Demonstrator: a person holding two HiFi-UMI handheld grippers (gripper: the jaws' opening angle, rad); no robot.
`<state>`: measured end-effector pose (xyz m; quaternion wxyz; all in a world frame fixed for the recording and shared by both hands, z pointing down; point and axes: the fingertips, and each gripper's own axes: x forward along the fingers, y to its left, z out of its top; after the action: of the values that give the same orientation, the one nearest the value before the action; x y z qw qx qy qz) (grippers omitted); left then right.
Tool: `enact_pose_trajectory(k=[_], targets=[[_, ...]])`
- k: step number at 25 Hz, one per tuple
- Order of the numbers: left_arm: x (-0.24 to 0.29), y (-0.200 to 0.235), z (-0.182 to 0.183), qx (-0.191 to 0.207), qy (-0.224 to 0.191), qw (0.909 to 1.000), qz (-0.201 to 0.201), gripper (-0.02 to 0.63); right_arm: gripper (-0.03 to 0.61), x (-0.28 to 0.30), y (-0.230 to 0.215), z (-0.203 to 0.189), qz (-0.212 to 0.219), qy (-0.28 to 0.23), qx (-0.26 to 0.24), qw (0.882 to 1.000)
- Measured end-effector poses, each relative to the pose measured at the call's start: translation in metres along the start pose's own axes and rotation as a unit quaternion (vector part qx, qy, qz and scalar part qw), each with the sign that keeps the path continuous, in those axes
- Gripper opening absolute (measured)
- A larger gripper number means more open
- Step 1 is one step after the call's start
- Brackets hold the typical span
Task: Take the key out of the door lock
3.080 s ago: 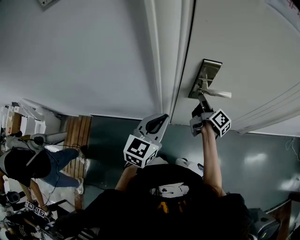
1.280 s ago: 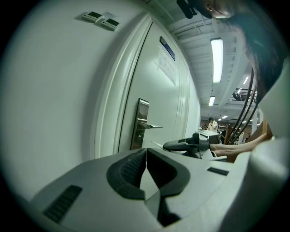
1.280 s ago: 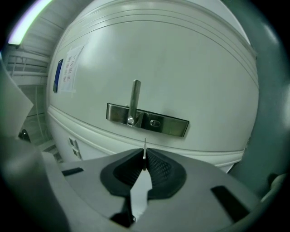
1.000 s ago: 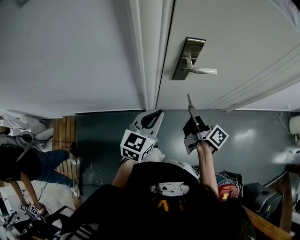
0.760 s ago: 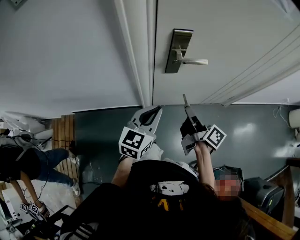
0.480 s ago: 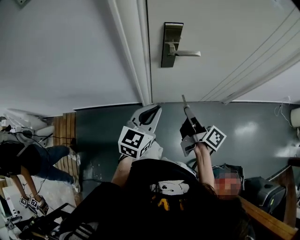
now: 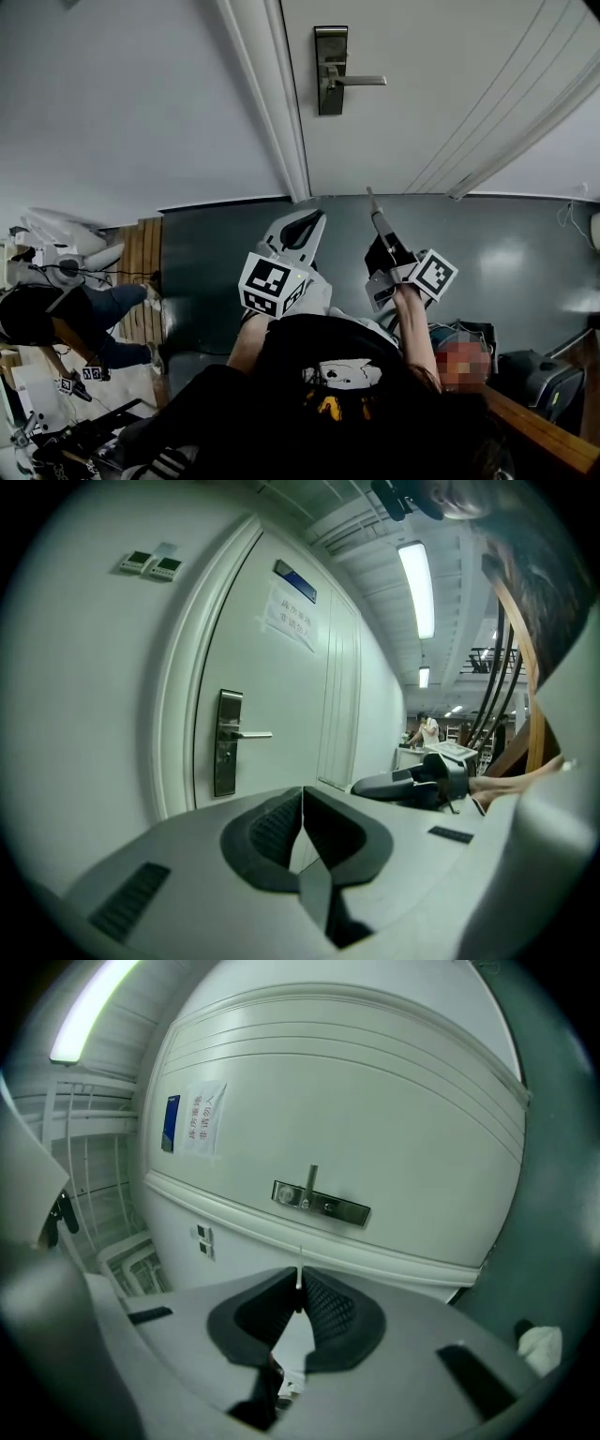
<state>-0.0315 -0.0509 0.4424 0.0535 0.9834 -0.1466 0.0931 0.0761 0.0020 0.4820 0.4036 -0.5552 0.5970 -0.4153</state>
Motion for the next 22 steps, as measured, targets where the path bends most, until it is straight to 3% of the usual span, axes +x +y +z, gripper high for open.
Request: enact_pose_trajectory(k=[6,18,22], targets=[[-0.032,-0.036,-0.002,0.004,-0.003,1.0000,0.004,0.009,0.021,-0.039,0.017,-0.018,0.006,0.002,-0.006,1.000],[-0.029,-0.043,-0.014,-0.001,0.016,0.9999,0.000,0.011,0.021,-0.045,0.014,-0.028,0.005,0.015,-0.009,1.000],[-0.059,-0.062,-0.022,0.003,0.010,0.9999,0.006,0.009,0.021,-0.068,0.027,-0.050,0.016,0.016,-0.020,1.000]])
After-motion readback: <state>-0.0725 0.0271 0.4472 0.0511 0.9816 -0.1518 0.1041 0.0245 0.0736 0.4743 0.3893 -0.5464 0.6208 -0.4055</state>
